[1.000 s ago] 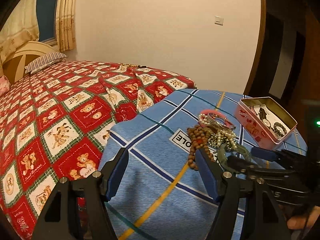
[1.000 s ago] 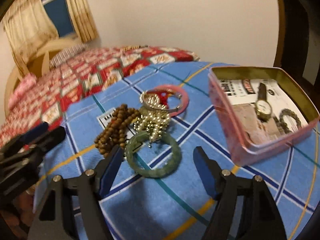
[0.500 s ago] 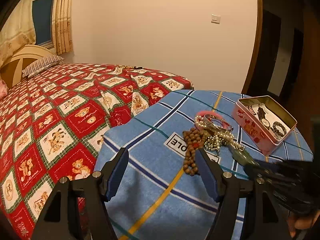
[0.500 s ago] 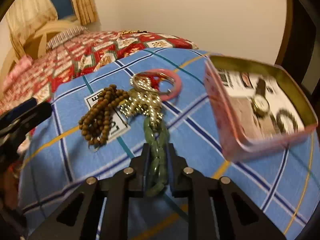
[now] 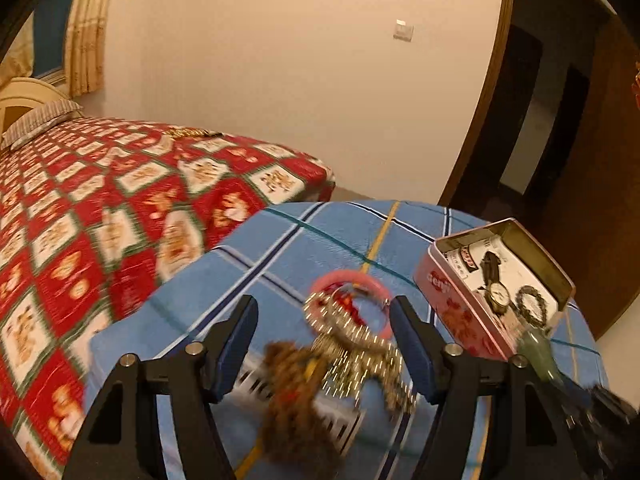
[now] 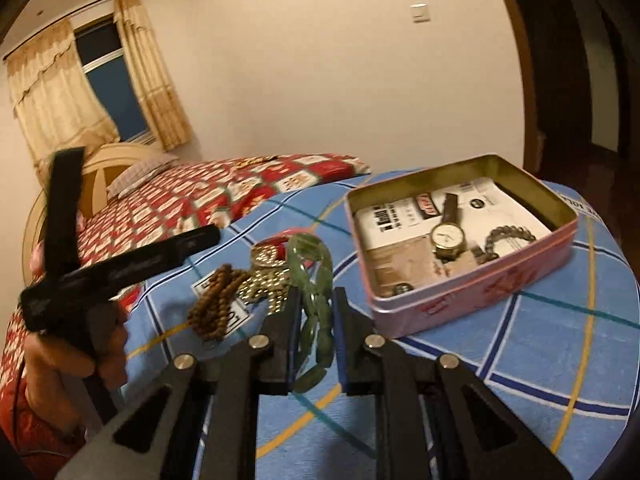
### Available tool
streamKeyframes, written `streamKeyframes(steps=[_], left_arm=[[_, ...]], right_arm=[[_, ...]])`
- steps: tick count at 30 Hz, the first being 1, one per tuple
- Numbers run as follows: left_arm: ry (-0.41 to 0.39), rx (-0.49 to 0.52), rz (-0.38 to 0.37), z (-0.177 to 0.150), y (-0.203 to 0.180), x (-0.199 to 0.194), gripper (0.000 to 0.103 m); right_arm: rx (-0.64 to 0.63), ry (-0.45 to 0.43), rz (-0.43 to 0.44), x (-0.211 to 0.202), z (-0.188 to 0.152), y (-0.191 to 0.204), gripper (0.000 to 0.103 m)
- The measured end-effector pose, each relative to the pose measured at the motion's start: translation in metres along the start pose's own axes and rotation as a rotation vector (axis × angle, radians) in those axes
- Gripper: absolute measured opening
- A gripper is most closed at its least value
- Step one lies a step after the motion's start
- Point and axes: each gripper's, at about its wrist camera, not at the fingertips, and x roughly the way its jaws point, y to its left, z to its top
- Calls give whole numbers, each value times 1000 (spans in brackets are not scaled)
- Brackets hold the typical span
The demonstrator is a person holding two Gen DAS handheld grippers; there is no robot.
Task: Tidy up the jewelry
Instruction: 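Grasp the green jade bangle with the right tool while the left grasps the silver bangle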
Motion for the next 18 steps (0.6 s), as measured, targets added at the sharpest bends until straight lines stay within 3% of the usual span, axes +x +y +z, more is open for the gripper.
streamKeyframes(steps=[2, 6, 11, 18], left_arm=[[59, 21, 10, 4, -8, 22, 43], [164, 43, 72, -1, -15, 53, 40], [124, 61, 43, -4, -15, 44, 13], [14, 0, -41, -5, -3, 5, 8]], right_arm=[[18, -2, -1, 0, 1, -5, 18], [33, 10, -1, 4, 1, -9, 18], [32, 3, -4, -1, 0, -12, 18], [52, -38, -12, -9, 1, -16, 18]])
